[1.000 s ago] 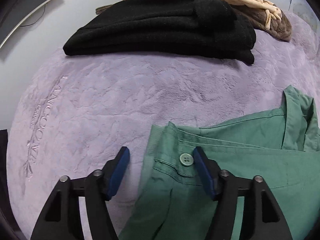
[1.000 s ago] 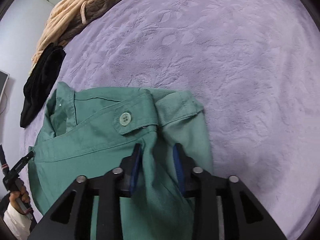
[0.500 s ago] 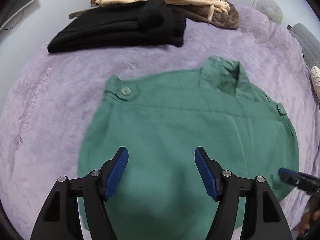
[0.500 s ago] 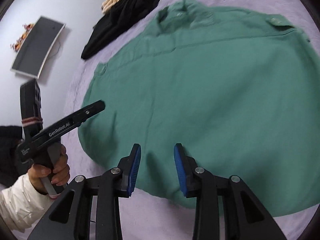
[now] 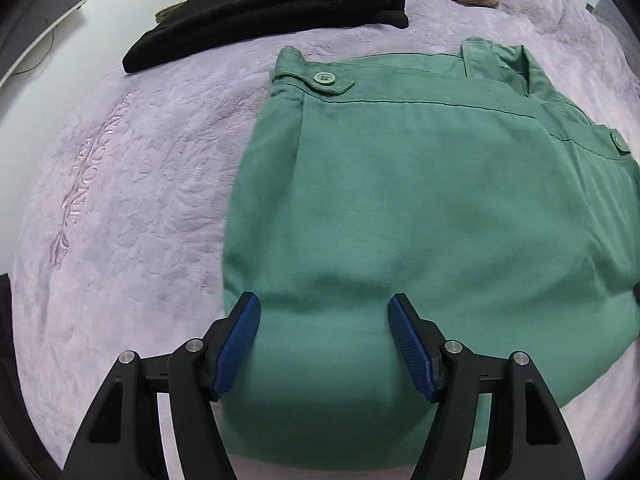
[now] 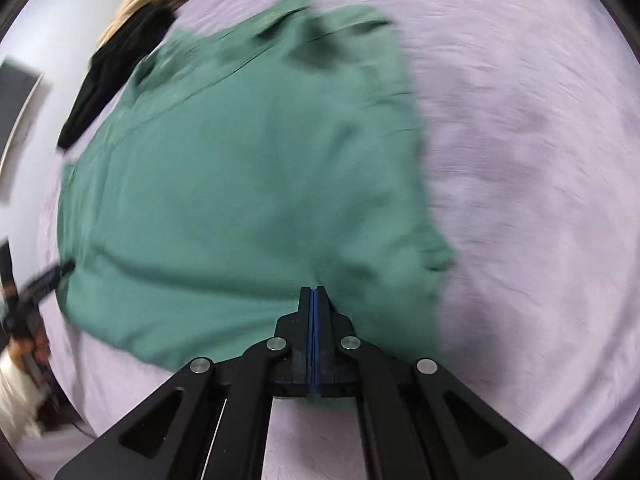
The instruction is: Fold small clothes
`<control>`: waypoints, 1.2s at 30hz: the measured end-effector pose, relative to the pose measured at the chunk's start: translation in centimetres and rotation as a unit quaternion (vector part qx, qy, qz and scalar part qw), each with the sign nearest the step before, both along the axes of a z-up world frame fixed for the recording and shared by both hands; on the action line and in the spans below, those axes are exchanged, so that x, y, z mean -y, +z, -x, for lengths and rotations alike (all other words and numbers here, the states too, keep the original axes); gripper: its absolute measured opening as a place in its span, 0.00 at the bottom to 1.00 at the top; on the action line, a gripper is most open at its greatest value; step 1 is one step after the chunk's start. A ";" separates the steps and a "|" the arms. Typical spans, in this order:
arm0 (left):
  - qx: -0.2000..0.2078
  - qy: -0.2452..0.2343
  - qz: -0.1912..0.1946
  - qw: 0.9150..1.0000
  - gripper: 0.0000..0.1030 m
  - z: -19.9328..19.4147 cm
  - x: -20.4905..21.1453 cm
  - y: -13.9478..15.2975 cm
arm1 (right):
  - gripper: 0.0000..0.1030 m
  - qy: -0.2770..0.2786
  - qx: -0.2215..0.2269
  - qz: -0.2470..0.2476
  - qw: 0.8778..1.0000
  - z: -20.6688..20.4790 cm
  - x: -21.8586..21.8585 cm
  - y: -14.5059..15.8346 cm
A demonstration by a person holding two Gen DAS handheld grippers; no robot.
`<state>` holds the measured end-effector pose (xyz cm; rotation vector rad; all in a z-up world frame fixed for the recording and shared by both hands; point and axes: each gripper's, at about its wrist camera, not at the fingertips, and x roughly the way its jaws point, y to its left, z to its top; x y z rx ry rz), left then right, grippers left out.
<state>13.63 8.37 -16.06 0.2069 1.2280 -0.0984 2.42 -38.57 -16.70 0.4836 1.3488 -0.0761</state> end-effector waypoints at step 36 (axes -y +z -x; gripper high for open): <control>0.016 0.105 0.028 0.994 0.83 -8.6 -3.8 2.6 | 0.05 -0.078 0.057 -0.002 0.995 -6.2 2.3 3.4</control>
